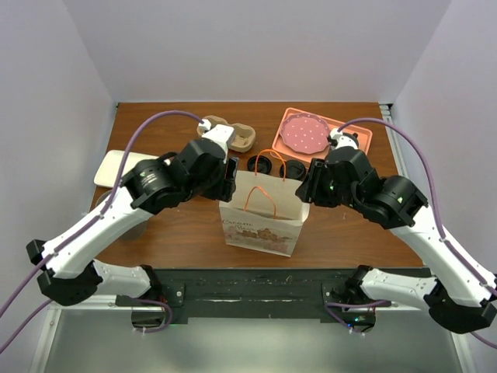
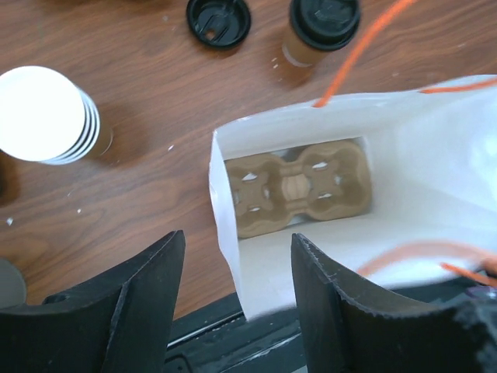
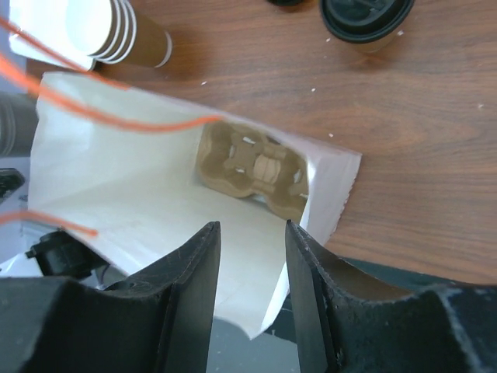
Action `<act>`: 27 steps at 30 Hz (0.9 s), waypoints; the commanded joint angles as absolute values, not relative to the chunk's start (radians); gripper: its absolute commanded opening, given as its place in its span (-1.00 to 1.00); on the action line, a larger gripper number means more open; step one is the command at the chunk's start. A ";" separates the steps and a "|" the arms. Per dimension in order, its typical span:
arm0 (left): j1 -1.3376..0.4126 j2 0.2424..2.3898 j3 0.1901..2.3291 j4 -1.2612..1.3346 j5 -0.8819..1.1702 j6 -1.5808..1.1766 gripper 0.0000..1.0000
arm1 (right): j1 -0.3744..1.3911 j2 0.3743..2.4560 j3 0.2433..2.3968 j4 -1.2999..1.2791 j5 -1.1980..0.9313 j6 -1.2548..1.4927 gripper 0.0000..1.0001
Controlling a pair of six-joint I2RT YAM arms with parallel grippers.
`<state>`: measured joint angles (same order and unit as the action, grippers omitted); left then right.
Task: Pack the takeout coffee
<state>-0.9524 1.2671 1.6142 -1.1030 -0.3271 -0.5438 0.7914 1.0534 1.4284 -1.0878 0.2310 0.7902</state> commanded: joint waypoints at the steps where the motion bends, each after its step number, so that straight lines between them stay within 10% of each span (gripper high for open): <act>1: -0.956 1.325 1.586 -1.127 -0.410 -0.574 0.22 | 0.792 1.086 1.477 -1.147 0.308 0.758 -0.13; 6: -0.942 1.351 1.583 -1.089 -0.423 -0.549 0.09 | 0.792 1.094 1.445 -1.106 0.354 0.730 -0.43; 10: -0.920 1.358 1.586 -1.046 -0.403 -0.545 -0.37 | 0.792 1.100 1.439 -1.036 0.391 0.686 -0.94; 15: -0.905 1.365 1.592 -0.986 -0.350 -0.537 -0.98 | 0.788 1.135 1.485 -0.980 0.477 0.602 -1.00; 27: -0.900 1.382 1.608 -1.066 -0.373 -0.646 -1.00 | 0.742 1.164 1.466 -0.899 0.434 0.525 -1.00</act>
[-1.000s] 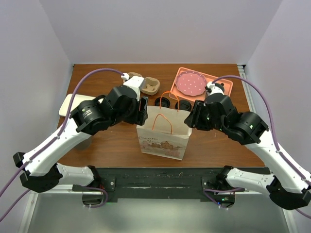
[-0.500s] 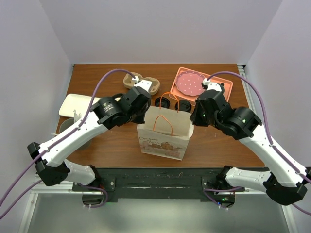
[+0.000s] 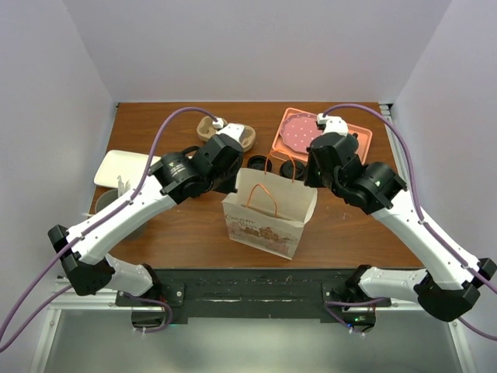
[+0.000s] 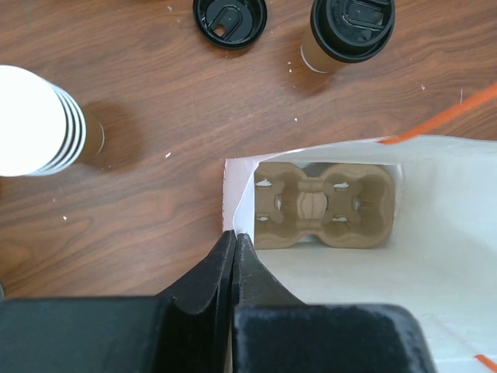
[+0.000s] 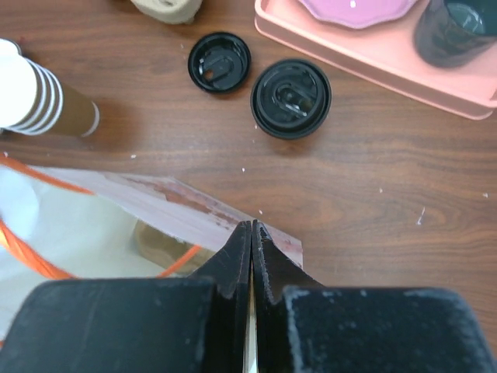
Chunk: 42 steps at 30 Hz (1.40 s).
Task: Pack the takeout coffee
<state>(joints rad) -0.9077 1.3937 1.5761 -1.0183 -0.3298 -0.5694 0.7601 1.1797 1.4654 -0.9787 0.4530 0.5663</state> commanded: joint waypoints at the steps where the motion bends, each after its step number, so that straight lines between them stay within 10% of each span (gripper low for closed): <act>1: -0.900 1.375 1.605 -1.086 -0.388 -0.650 -1.00 | 0.741 1.166 1.477 -0.899 0.428 0.523 -1.00; 21: -0.845 1.201 1.479 -1.148 -0.417 -0.724 -1.00 | 0.454 1.500 1.631 -0.901 0.186 0.319 0.38; 33: -0.845 1.121 1.431 -1.040 -0.314 -0.652 -0.07 | 0.440 1.739 1.652 -0.850 0.150 0.218 0.57; 42: -0.845 1.109 1.479 -1.074 -0.339 -0.653 0.08 | 0.442 1.824 1.680 -0.851 0.146 0.169 0.62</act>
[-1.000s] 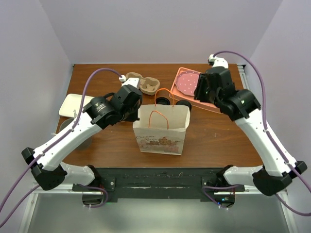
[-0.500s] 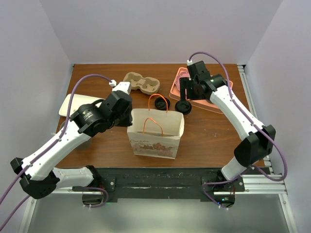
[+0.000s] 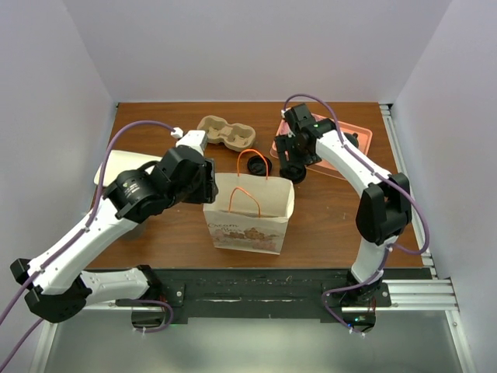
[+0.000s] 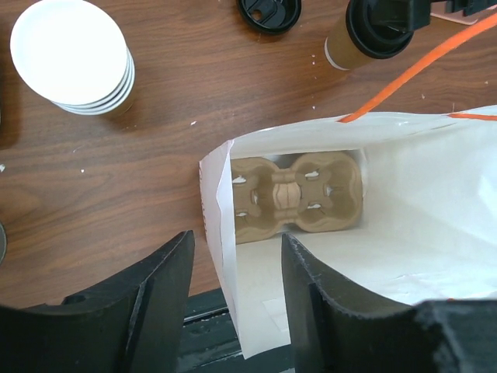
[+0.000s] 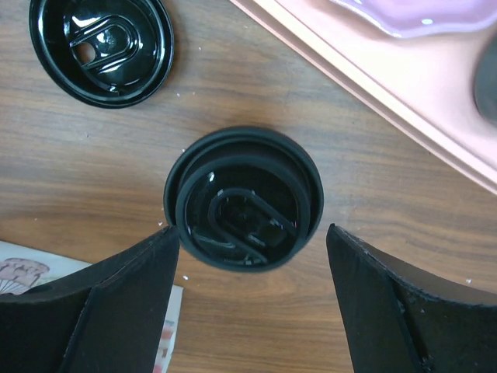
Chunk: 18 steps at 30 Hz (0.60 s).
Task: Pack the takeout coffee
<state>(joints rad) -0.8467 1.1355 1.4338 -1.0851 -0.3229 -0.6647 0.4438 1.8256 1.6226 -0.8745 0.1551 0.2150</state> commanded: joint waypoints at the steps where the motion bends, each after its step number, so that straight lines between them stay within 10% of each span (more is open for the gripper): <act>1: -0.845 1.108 1.479 -1.077 -0.342 -0.655 0.09 | 0.442 1.828 1.678 -0.851 0.149 0.166 0.62; 18: -0.847 1.108 1.526 -1.069 -0.376 -0.660 0.19 | 0.440 1.879 1.672 -0.821 0.121 0.126 0.61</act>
<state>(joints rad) -0.8467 1.1145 1.4887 -1.0859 -0.3489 -0.6659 0.4438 1.8706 1.6363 -0.8440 0.1379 0.1524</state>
